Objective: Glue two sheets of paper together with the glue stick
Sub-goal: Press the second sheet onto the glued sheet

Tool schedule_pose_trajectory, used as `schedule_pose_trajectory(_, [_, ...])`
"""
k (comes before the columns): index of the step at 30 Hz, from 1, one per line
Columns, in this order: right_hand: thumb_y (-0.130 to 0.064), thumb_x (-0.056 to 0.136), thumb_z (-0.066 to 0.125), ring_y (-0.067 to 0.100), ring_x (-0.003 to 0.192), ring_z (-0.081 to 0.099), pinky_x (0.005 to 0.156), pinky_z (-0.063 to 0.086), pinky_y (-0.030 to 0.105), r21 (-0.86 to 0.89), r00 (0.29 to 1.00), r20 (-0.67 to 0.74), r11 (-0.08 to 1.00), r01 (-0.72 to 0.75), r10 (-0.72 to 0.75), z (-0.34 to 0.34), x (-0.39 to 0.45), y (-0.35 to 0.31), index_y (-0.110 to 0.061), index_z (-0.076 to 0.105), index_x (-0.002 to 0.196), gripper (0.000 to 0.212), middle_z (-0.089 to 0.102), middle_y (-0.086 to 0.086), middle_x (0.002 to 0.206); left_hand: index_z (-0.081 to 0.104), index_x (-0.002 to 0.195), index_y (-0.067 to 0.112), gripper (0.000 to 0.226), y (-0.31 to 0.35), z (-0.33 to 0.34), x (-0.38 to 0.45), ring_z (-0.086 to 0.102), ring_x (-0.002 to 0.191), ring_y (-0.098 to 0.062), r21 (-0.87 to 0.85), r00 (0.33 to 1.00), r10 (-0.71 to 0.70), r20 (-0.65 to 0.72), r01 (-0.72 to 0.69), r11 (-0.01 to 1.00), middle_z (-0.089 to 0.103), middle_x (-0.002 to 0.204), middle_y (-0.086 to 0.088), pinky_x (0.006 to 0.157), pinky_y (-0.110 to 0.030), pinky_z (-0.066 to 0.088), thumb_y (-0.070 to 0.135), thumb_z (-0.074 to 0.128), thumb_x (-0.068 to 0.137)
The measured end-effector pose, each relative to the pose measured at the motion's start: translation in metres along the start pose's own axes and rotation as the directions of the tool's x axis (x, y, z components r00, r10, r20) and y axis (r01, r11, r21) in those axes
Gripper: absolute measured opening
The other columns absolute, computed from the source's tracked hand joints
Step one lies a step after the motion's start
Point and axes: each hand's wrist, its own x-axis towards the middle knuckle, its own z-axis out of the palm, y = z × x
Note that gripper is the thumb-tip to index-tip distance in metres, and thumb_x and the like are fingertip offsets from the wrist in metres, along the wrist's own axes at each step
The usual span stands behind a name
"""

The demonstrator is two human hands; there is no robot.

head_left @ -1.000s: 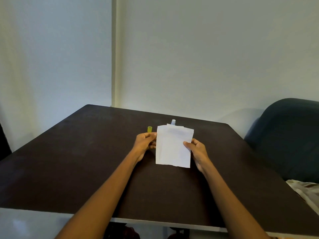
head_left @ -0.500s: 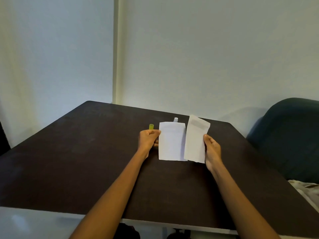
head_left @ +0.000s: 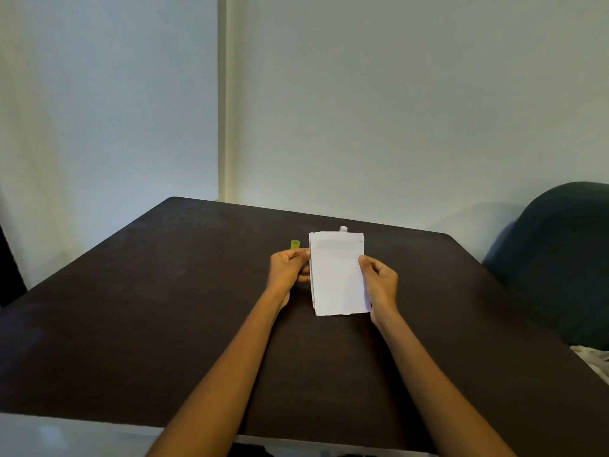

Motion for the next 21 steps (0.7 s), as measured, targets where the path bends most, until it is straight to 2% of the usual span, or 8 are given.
schedule_pose_trajectory(3, [-0.029,0.089,0.061,0.011,0.081,0.066,0.067,0.054,0.027,-0.010,1.000,-0.024,1.000,-0.001,0.001,0.0023,0.0040,0.0023,-0.029,0.067,0.075,0.014,0.068,-0.013,0.082,0.070,0.094,0.010,0.012,-0.0004,-0.0005,0.0009,0.069,0.060,-0.010,0.000,1.000,0.001,-0.008,-0.001,1.000,0.073,0.070,0.001,0.054,-0.024,0.057,0.016,0.059,0.090])
schedule_pose_trajectory(8, [-0.029,0.088,0.061,0.007,0.075,0.064,0.056,0.047,0.018,-0.018,0.997,-0.083,1.000,0.006,-0.007,0.0056,0.0050,0.0010,-0.027,0.067,0.077,0.013,0.066,-0.017,0.078,0.069,0.092,0.012,0.011,-0.0007,-0.0006,0.0004,0.069,0.060,-0.010,-0.016,1.000,-0.002,-0.006,0.002,1.000,0.073,0.074,0.000,0.052,-0.023,0.056,0.016,0.059,0.090])
schedule_pose_trajectory(12, [-0.029,0.088,0.061,0.007,0.077,0.063,0.058,0.047,0.020,-0.038,0.995,-0.091,0.999,0.028,-0.031,0.0067,0.0025,0.0013,-0.030,0.065,0.072,0.016,0.066,-0.016,0.079,0.069,0.095,0.010,0.013,-0.0007,0.0002,0.0004,0.069,0.062,-0.010,-0.001,1.000,-0.008,-0.002,0.008,1.000,0.073,0.077,-0.002,0.052,-0.022,0.056,0.016,0.059,0.089])
schedule_pose_trajectory(16, [-0.029,0.088,0.061,0.005,0.075,0.061,0.056,0.043,0.017,-0.050,0.993,-0.110,0.998,0.035,-0.041,0.0071,0.0023,0.0011,-0.030,0.064,0.076,0.012,0.063,-0.019,0.077,0.070,0.095,0.008,0.013,-0.0002,0.0006,0.0004,0.070,0.063,-0.011,0.001,1.000,-0.008,0.000,0.008,1.000,0.074,0.075,0.000,0.052,-0.023,0.056,0.015,0.060,0.089])
schedule_pose_trajectory(21, [-0.028,0.087,0.062,0.003,0.075,0.060,0.056,0.042,0.015,-0.068,0.992,-0.113,0.996,0.050,-0.057,0.0056,0.0053,0.0057,-0.026,0.070,0.086,0.008,0.062,-0.023,0.077,0.070,0.087,0.015,0.010,0.0005,0.0007,-0.0010,0.069,0.069,-0.014,-0.005,1.000,-0.006,-0.001,0.006,1.000,0.073,0.079,-0.004,0.054,-0.023,0.057,0.014,0.060,0.088])
